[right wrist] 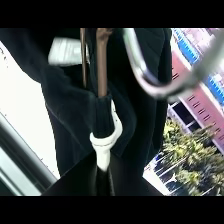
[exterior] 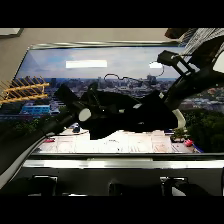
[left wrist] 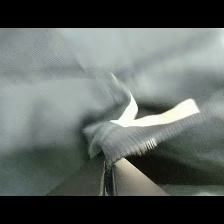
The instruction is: Fold the clothes and pants, and hang the long-sleeved shirts on hangers.
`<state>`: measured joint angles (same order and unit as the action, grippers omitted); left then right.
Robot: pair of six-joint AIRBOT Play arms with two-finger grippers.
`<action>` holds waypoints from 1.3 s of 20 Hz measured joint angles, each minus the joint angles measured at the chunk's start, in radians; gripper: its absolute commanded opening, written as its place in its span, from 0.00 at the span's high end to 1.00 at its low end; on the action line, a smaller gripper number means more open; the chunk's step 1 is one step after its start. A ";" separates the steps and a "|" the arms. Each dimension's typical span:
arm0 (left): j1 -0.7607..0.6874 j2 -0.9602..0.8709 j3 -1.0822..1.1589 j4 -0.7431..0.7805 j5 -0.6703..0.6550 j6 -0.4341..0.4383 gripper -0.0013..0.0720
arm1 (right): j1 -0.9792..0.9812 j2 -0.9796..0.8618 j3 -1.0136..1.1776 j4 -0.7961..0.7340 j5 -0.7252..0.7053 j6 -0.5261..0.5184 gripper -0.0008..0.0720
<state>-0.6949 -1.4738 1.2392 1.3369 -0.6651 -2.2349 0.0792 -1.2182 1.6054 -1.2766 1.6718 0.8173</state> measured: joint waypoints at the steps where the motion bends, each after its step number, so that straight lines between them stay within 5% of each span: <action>1: 0.028 0.005 0.016 0.000 -0.026 0.035 0.95 | 0.000 0.009 0.000 0.002 0.008 0.011 0.95; 5: 0.121 0.014 0.085 -0.004 -0.096 0.161 0.95 | 0.000 0.027 -0.003 0.037 0.024 0.051 0.95; 11: 0.201 0.016 0.135 -0.005 -0.122 0.237 0.95 | 0.003 0.033 -0.043 0.076 0.018 0.095 0.95; 26: 0.288 -0.018 0.149 -0.010 -0.103 0.280 0.95 | 0.241 0.041 -0.057 -0.095 0.006 0.215 0.95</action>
<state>-0.4068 -1.4914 1.3884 1.3273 -0.7677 -1.9545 0.3202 -1.1770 1.5482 -1.3712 1.6779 1.0321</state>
